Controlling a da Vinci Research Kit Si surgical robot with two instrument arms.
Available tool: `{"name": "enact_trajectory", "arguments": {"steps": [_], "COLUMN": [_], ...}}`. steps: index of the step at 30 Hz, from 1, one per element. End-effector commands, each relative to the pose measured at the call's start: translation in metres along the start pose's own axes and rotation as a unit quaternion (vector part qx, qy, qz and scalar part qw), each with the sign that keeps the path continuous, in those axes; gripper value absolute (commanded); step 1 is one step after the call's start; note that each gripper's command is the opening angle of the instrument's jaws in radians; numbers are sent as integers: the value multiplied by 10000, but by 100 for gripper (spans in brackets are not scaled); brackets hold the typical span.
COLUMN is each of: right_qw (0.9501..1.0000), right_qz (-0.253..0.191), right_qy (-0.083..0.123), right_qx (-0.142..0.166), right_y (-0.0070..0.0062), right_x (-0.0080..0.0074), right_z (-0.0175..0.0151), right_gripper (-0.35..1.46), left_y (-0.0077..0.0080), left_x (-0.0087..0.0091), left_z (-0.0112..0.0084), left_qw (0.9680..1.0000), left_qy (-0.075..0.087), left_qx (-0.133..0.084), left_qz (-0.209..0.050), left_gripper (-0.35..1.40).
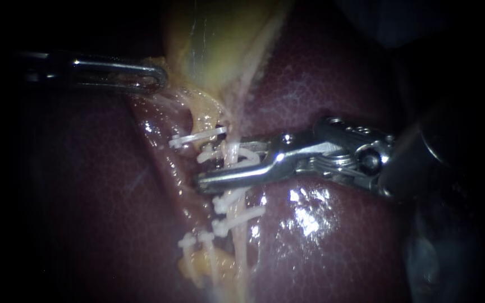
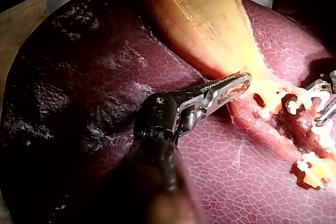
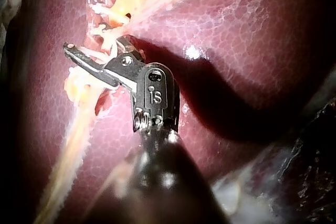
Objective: Clipping third clip right tube
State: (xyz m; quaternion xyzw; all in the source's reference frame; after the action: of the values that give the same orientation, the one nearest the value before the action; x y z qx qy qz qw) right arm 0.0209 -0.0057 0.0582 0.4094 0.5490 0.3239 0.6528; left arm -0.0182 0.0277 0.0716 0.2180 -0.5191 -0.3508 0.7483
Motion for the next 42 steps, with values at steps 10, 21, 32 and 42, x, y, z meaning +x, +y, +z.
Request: {"name": "enact_trajectory", "arguments": {"steps": [10,21,32,42], "right_qw": [10000,9999,9986,9986], "right_qz": [-3,140,522,521], "right_qy": [-8,-9,-72,-111], "right_qx": [4,3,-35,-56], "right_y": [19,27,26,25], "right_x": [-1,-1,-2,-2], "right_z": [-6,-7,-9,-6], "right_gripper": [32,-17,-35,-35], "left_y": [1,2,3,3], "left_x": [2,3,4,4], "left_z": [1,2,3,2], "left_qw": [10000,10000,10000,10000], "left_qy": [1,1,1,1], "left_qx": [7,7,7,7], "left_qz": [4,9,11,11], "left_gripper": [-35,-35,-35,-35]}}
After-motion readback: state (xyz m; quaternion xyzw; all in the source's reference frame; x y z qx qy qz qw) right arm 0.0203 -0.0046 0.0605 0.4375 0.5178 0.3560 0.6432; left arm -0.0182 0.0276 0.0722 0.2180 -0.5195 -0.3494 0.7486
